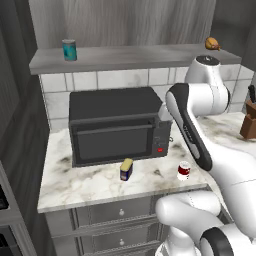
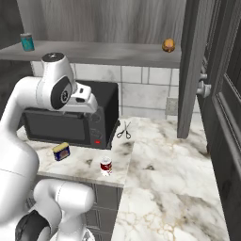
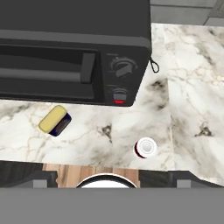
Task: Pick the cans from the counter and place them in their designated side in the cabinet.
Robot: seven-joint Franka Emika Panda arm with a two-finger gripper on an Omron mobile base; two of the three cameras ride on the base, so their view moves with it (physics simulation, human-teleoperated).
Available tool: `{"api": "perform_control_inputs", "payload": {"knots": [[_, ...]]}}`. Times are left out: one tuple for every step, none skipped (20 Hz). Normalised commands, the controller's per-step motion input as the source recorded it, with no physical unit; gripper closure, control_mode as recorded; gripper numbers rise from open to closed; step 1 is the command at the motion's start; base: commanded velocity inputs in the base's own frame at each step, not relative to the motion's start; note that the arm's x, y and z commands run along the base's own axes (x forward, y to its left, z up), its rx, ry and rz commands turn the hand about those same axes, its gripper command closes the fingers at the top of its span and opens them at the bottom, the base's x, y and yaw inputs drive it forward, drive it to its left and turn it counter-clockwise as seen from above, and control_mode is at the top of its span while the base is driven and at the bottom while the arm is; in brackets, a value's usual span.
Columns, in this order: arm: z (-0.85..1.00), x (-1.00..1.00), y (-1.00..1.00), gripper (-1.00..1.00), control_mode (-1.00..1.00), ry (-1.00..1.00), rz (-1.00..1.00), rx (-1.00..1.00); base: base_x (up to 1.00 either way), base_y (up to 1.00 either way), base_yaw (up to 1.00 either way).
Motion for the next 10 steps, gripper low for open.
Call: {"api": "perform_control_inputs", "payload": {"knots": [[0.00, -0.23, 0.06, -1.00, -1.00, -0.03, 0.00, 0.00, 0.00, 0.00, 0.00], [0.00, -0.22, 0.05, -1.00, -1.00, -0.03, 0.00, 0.00, 0.00, 0.00, 0.00], [0.00, -0.21, 0.06, -1.00, -1.00, -0.03, 0.00, 0.00, 0.00, 0.00, 0.00], [0.00, -0.19, 0.07, -1.00, -1.00, -0.03, 0.00, 0.00, 0.00, 0.00, 0.00], [0.00, -0.17, 0.07, -1.00, -1.00, -0.03, 0.00, 0.00, 0.00, 0.00, 0.00], [0.00, -0.16, 0.08, -1.00, -1.00, -0.04, 0.00, 0.00, 0.00, 0.00, 0.00], [0.00, -0.15, 0.08, -1.00, -1.00, -0.04, 0.00, 0.00, 0.00, 0.00, 0.00], [0.00, -0.15, 0.08, -1.00, -1.00, -0.04, 0.00, 0.00, 0.00, 0.00, 0.00], [0.00, -0.14, 0.08, -1.00, -1.00, -0.04, 0.00, 0.00, 0.00, 0.00, 0.00], [0.00, -0.15, 0.09, -1.00, -1.00, -0.05, 0.00, 0.00, 0.00, 0.00, 0.00]]}}
